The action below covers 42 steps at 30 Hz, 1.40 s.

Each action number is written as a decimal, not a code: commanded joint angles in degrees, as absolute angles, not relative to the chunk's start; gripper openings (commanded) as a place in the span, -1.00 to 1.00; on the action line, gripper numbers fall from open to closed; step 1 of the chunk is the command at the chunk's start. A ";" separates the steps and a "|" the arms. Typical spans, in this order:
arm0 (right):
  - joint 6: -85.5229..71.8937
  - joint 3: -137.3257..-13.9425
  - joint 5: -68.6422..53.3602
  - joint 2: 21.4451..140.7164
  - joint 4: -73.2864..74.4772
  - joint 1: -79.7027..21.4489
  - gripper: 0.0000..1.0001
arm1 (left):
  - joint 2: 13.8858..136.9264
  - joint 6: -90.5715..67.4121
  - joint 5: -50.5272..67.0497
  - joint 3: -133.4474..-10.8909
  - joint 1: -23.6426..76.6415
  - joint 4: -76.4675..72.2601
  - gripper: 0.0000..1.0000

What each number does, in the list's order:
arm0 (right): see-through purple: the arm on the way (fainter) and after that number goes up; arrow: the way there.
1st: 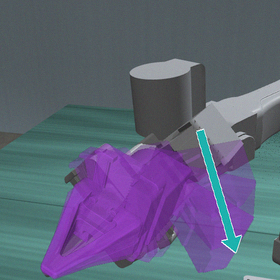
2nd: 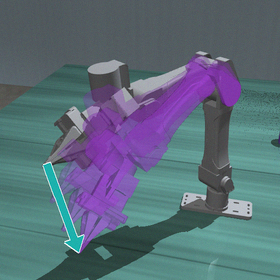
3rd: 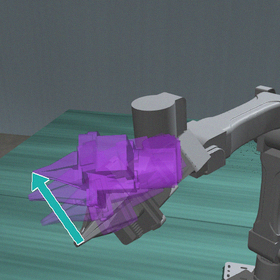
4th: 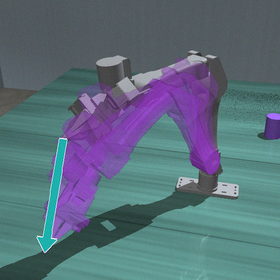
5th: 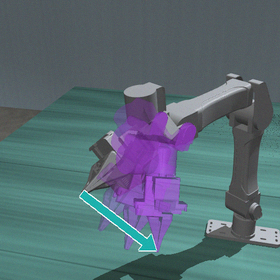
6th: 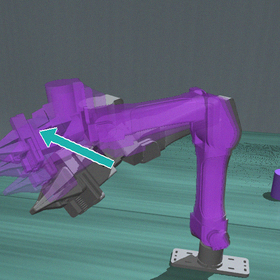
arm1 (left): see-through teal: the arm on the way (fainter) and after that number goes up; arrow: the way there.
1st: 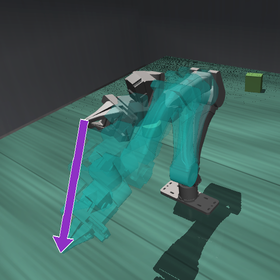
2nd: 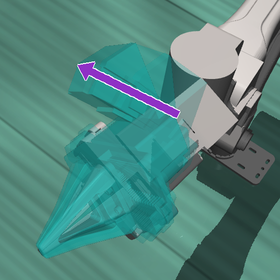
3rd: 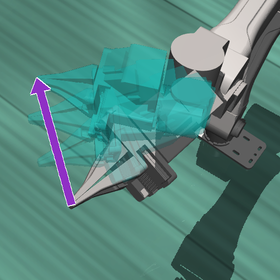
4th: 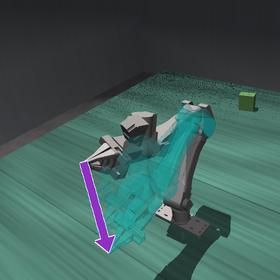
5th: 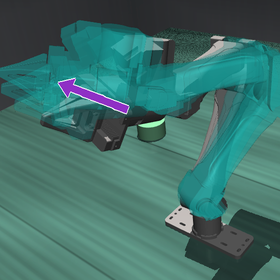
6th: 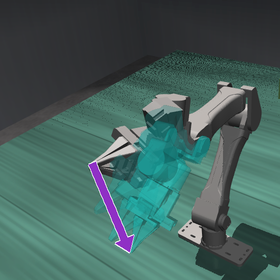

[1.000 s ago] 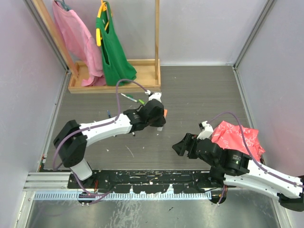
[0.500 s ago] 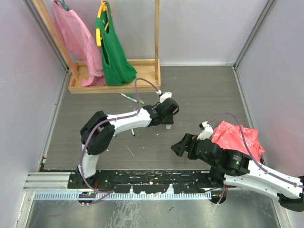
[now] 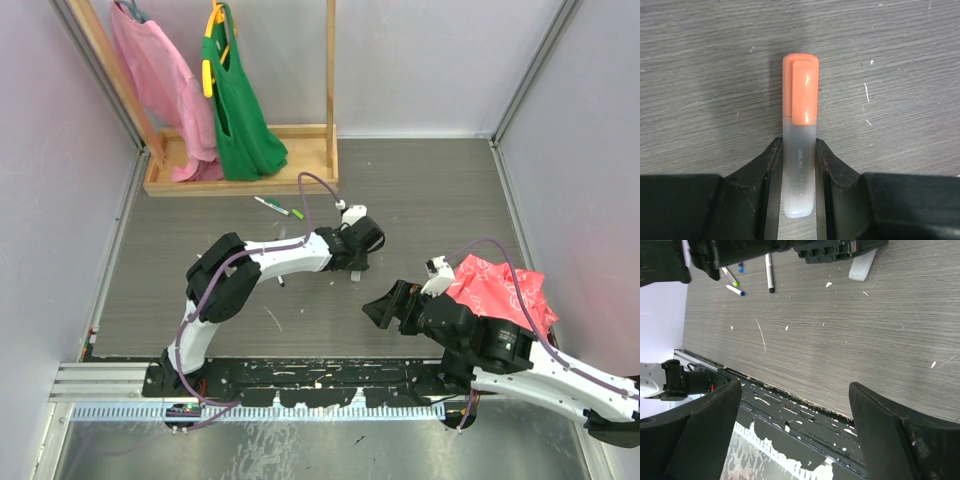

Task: Insert the pens into the pen caps
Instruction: Place the pen at the center of the board.

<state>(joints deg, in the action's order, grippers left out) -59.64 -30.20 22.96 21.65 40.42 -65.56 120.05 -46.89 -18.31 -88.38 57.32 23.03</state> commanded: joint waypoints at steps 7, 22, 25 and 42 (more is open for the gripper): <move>-59.04 -30.14 24.70 20.23 39.73 -65.57 0.86 | 121.87 -49.09 -19.17 -90.70 57.66 23.20 -0.74; -58.71 -30.48 25.38 22.13 39.20 -65.57 0.87 | 119.82 -48.16 -17.92 -89.13 57.68 22.15 -0.21; -58.75 -30.55 25.58 22.11 39.20 -65.57 0.86 | 117.98 -47.38 -17.91 -88.82 57.61 21.91 -0.17; -56.69 -30.25 27.58 22.94 39.17 -65.57 0.87 | 93.85 -37.99 -17.91 -75.12 56.64 17.90 -0.05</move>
<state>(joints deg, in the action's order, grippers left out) -57.32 -29.98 25.08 21.82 40.84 -65.56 99.88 -41.19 -16.29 -78.46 56.93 19.70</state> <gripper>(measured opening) 0.934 0.468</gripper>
